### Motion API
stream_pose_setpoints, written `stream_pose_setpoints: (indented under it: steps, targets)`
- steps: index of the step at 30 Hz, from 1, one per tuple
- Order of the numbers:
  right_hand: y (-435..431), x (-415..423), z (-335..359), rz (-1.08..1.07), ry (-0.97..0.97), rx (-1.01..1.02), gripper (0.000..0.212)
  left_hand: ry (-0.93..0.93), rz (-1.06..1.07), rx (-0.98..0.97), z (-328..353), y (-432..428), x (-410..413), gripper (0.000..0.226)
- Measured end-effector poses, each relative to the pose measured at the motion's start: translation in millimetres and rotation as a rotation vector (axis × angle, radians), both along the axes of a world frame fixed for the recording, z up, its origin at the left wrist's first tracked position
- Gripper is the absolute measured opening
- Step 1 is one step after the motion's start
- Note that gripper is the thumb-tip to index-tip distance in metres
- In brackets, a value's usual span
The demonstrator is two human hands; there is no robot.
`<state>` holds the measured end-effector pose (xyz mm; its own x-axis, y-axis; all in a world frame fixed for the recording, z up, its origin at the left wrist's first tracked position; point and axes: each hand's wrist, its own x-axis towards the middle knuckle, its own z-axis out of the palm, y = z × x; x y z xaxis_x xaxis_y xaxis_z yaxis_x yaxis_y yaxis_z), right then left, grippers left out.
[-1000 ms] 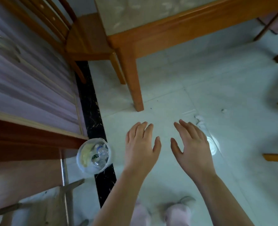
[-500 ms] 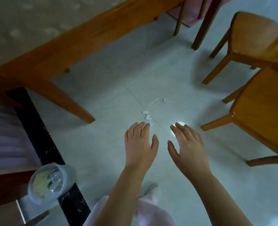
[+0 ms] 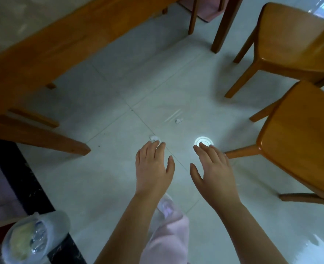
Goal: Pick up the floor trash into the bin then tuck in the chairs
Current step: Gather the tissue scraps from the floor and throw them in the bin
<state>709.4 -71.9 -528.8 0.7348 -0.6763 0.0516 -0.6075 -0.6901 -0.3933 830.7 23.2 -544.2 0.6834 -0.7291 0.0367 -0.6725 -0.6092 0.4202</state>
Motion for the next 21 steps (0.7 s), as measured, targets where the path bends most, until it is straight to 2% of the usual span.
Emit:
stream_pose_setpoints:
  steps: [11,21]
  targets:
    - [-98,79,-77,0.1,0.009,0.07,0.043,-0.089,0.111,0.111,-65,-74,78,0.038]
    - [-146,128,-184,0.394,0.077,0.11,0.041,0.015,0.275,0.171,-156,-84,86,0.045]
